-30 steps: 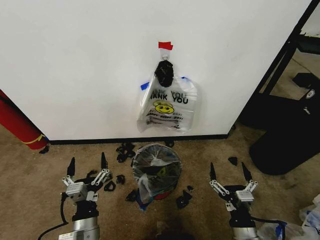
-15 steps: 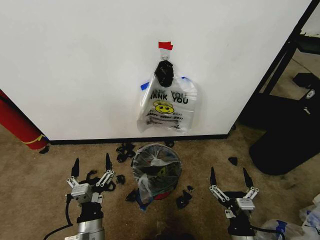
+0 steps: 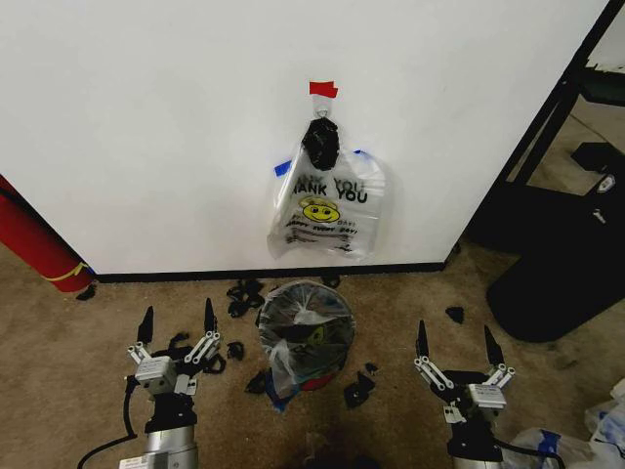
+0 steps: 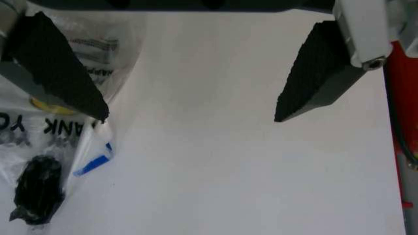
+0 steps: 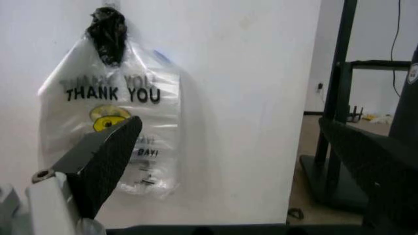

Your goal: Pick up the garbage bag from the wall and place it over the trash bin.

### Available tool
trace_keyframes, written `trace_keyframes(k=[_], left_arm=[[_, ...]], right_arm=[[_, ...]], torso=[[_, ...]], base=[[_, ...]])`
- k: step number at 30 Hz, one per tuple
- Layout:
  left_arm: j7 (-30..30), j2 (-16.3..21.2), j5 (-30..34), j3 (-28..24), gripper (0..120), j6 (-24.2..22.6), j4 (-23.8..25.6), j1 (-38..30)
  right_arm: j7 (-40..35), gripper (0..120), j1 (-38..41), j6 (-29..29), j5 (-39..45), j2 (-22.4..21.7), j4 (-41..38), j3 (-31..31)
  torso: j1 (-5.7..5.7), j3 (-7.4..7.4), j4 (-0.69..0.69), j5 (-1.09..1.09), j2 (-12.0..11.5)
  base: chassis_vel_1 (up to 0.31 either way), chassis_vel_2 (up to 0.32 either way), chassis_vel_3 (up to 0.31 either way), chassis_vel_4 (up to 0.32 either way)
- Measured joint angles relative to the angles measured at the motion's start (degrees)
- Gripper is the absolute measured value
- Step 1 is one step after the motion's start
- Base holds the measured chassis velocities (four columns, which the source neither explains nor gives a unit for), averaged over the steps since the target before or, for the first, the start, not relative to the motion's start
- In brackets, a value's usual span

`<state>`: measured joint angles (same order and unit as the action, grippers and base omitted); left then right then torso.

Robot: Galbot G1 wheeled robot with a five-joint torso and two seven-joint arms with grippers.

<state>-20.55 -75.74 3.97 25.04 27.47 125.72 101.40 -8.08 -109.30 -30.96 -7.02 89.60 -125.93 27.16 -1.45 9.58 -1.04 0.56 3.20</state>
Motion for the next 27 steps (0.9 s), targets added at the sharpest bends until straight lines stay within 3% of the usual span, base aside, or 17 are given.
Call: trace_keyframes(k=[18,27], left_arm=[[-0.30,1.93,1.60,-1.48,100,-1.65,-3.41,-2.12],[-0.42,1.82,1.63,-1.15,100,-1.33,-2.78,-1.42]], right_arm=[[0.05,100,2.70,5.75,1.35,-0.64,-0.28,-1.30],[0.12,100,1.51,4.17,0.06,-0.65,-0.64,-1.78]], torso=[[0.00,0.00,0.00,-0.01,0.00],[0.00,0.00,0.00,0.00,0.00]], base=[[0.000,0.000,0.000,0.000],[0.000,0.000,0.000,0.000]])
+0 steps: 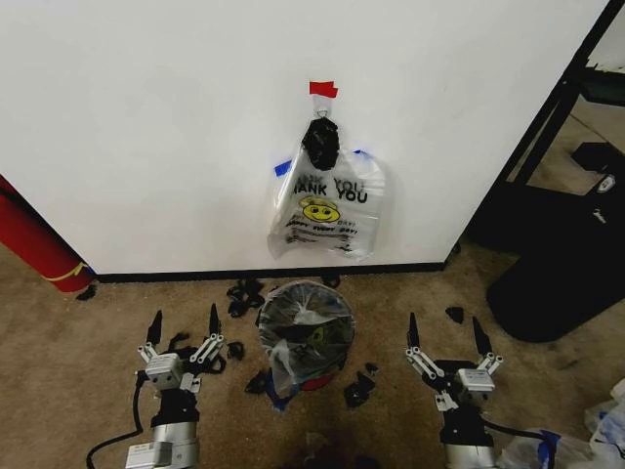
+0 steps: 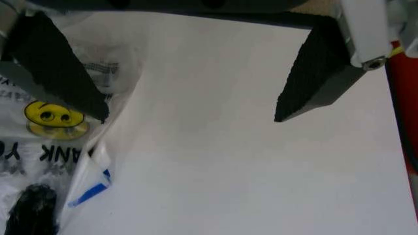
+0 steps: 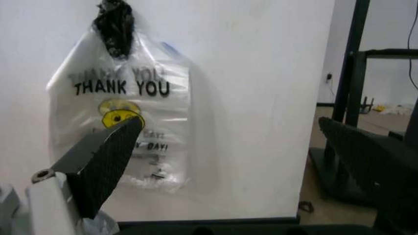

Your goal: Pick up the garbage bag from the wall and place it over the trash bin.

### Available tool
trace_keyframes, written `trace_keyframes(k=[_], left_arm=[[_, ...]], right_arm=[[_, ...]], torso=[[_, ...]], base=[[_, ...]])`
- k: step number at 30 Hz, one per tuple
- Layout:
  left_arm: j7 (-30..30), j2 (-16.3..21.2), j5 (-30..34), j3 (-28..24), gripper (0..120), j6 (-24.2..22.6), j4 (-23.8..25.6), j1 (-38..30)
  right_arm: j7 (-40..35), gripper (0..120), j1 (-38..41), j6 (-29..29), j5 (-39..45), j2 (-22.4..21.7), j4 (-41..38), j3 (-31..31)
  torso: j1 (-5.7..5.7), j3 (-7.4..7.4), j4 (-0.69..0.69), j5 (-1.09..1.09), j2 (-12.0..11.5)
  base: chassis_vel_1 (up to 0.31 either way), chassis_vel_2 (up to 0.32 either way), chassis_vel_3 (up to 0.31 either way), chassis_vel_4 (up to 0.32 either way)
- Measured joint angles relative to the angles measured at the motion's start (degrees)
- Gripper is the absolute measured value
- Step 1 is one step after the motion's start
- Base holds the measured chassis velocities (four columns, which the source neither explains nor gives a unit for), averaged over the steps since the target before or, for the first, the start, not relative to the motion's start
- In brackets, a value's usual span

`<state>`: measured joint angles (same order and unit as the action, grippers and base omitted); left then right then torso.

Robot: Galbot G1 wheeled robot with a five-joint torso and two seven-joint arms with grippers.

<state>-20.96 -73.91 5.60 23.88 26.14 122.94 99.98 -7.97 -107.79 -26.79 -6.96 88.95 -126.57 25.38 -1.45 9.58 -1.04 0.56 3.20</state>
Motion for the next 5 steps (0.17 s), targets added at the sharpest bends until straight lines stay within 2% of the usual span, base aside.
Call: trace_keyframes(k=[5], left_arm=[[-0.12,0.31,0.20,0.02,100,0.72,0.30,0.66]], right_arm=[[0.45,100,-0.09,-0.78,-0.09,-0.31,1.12,-0.26]], torso=[[0.00,0.00,0.00,0.00,0.00]], base=[[0.000,0.000,0.000,0.000]])
